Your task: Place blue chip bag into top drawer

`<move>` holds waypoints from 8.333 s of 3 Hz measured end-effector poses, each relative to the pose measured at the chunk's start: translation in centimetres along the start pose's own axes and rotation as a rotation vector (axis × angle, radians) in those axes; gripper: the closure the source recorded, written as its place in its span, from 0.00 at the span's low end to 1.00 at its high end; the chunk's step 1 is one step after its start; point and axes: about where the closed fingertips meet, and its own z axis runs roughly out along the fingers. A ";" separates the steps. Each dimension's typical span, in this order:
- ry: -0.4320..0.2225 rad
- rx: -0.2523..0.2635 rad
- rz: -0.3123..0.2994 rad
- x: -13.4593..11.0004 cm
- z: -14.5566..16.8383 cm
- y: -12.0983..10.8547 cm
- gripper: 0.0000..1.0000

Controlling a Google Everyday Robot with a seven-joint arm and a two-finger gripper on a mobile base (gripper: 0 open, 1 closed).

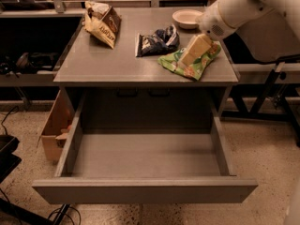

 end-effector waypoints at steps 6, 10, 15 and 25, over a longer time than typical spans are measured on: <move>-0.230 0.020 0.029 -5.7 15.7 -7.9 0.17; -0.359 -0.047 -0.094 -12.6 13.0 -5.4 1.00; -0.364 -0.193 -0.494 -17.2 1.2 4.4 1.00; -0.084 -0.315 0.020 10.1 11.5 30.6 0.62</move>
Offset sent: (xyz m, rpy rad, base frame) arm 0.0513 0.0155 -0.0123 0.0474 -0.0774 0.0245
